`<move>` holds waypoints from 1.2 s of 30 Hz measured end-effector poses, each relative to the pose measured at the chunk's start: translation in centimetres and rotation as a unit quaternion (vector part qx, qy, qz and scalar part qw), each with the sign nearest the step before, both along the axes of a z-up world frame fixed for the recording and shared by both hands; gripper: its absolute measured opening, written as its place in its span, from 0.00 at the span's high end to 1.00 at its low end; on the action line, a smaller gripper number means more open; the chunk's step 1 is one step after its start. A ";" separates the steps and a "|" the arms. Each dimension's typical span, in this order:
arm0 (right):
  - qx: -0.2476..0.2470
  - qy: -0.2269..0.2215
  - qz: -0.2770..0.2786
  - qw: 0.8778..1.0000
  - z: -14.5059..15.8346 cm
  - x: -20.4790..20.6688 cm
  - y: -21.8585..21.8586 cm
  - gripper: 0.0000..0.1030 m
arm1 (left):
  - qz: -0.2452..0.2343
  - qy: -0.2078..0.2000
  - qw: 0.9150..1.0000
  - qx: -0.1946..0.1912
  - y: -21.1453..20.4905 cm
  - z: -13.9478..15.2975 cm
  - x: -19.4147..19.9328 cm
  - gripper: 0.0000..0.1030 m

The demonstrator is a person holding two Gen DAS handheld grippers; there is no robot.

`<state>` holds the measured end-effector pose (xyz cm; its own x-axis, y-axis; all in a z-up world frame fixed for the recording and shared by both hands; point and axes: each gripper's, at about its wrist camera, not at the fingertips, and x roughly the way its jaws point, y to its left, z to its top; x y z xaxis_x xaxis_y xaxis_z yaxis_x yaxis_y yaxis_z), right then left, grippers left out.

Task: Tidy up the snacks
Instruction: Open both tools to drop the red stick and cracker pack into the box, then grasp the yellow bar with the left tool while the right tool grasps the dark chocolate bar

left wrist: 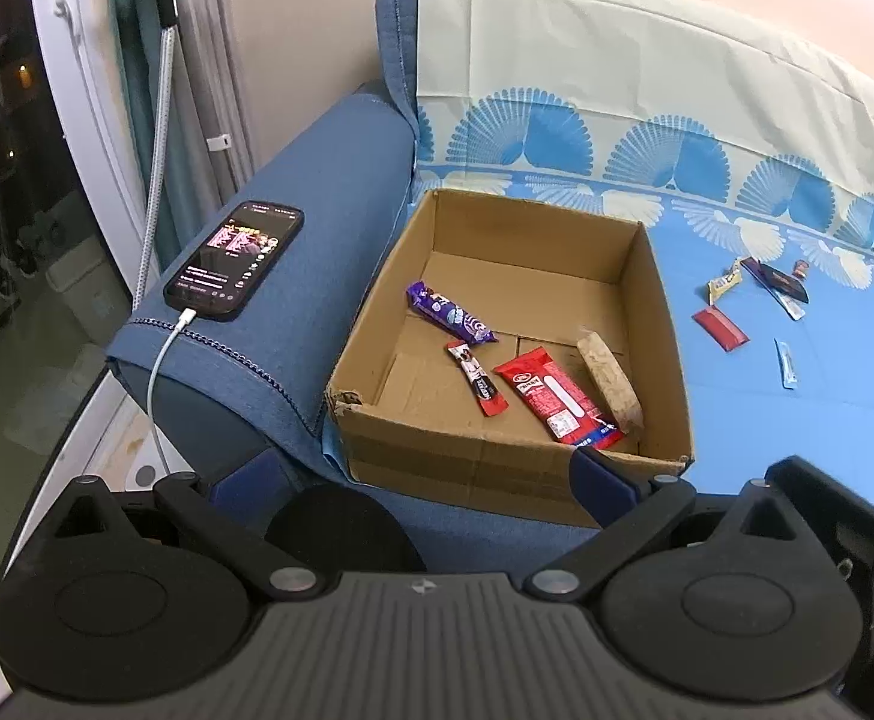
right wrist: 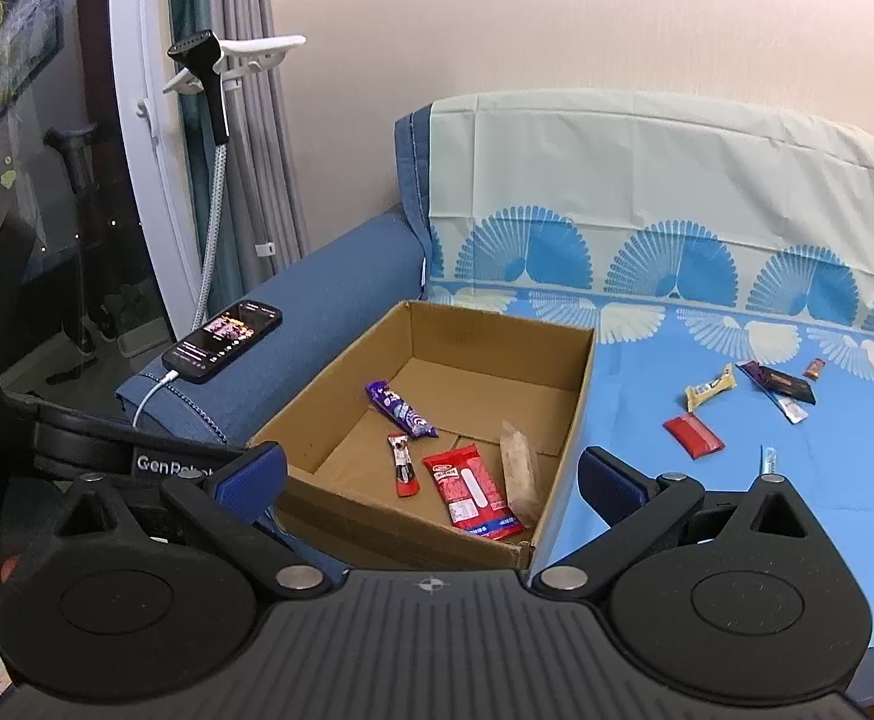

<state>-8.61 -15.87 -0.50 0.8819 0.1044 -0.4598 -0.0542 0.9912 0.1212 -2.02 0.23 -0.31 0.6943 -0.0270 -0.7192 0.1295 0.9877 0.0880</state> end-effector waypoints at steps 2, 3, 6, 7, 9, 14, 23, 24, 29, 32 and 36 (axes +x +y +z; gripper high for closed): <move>-0.002 -0.004 -0.002 1.000 0.1 -0.4 0.2 0.01 | -0.001 -0.002 1.000 0.001 0.0 0.0 -0.2 0.00; -0.003 -0.006 -0.002 1.000 0.2 -0.5 0.3 0.01 | -0.002 -0.003 1.000 0.001 -0.1 0.1 -0.4 0.00; -0.005 -0.009 -0.003 1.000 0.3 -0.8 0.3 0.01 | -0.004 -0.005 1.000 0.001 -0.1 0.1 -0.5 0.00; -0.006 -0.010 -0.004 1.000 0.3 -0.9 0.3 0.01 | -0.005 -0.005 1.000 0.002 -0.1 0.1 -0.6 0.00; -0.006 -0.010 -0.004 1.000 0.3 -1.0 0.4 0.01 | -0.006 -0.005 1.000 0.002 -0.1 0.1 -0.7 0.00; -0.006 -0.007 -0.004 1.000 0.4 -0.9 0.3 0.01 | -0.007 -0.003 1.000 0.004 -0.2 0.1 -0.5 0.00; -0.004 0.004 -0.005 1.000 0.2 -0.3 0.3 0.01 | -0.010 0.006 1.000 0.007 -0.4 -0.4 -0.1 0.00; -0.003 0.005 -0.005 1.000 0.1 -0.3 0.2 0.01 | -0.010 0.007 1.000 0.007 -0.4 -0.5 0.0 0.00; -0.001 0.011 -0.006 1.000 -0.1 0.2 0.2 0.01 | -0.013 0.013 1.000 0.009 -0.5 -0.8 0.3 0.00; 0.000 0.013 -0.006 1.000 -0.3 0.3 0.1 0.01 | -0.013 0.015 1.000 0.011 -0.5 -1.0 0.5 0.00; 0.003 0.015 -0.007 1.000 -0.5 0.5 0.0 0.01 | -0.015 0.017 1.000 0.017 -0.8 -1.2 0.7 0.00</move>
